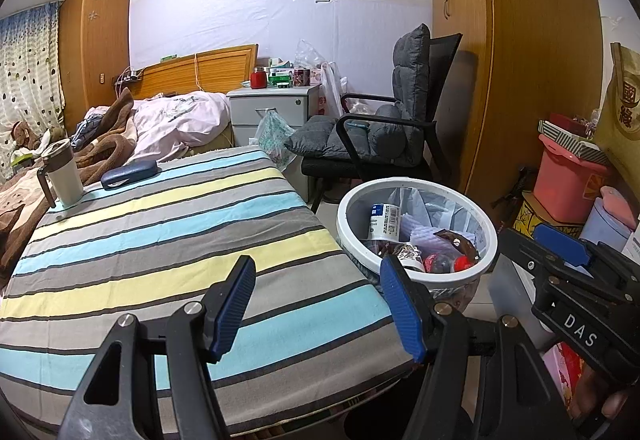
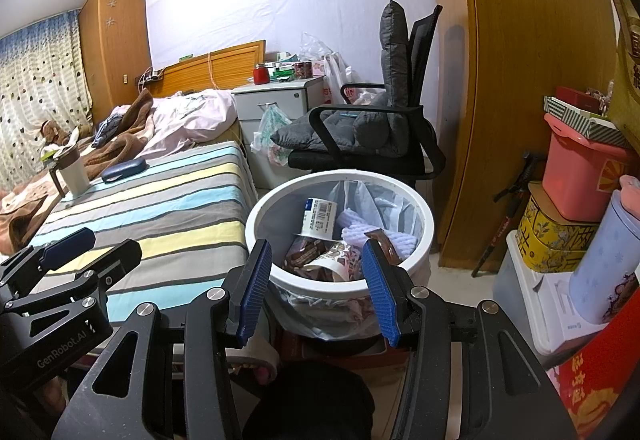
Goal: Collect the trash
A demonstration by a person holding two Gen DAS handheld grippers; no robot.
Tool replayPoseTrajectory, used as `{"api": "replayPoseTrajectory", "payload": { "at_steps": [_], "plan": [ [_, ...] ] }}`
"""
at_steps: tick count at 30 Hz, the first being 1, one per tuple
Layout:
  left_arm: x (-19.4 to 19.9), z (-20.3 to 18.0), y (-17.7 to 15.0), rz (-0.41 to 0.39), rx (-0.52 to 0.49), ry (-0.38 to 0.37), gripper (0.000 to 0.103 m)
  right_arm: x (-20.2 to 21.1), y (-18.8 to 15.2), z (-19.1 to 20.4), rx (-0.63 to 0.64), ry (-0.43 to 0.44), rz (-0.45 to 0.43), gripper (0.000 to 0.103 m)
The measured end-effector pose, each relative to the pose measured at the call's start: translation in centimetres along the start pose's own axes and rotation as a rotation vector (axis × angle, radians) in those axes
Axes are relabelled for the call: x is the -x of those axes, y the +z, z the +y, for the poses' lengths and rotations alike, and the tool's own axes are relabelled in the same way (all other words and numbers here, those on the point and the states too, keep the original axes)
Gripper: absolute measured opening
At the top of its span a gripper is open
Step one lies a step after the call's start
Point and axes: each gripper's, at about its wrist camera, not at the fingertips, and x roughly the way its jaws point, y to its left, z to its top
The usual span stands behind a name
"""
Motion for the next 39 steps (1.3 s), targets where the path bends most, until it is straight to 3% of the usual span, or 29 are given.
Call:
{"api": "replayPoseTrajectory", "payload": {
  "at_steps": [39],
  "plan": [
    [0.03,-0.30,0.00,0.004,0.013,0.000,0.067,0.02,-0.03,-0.03,-0.002,0.003,-0.001,0.049]
  ]
}}
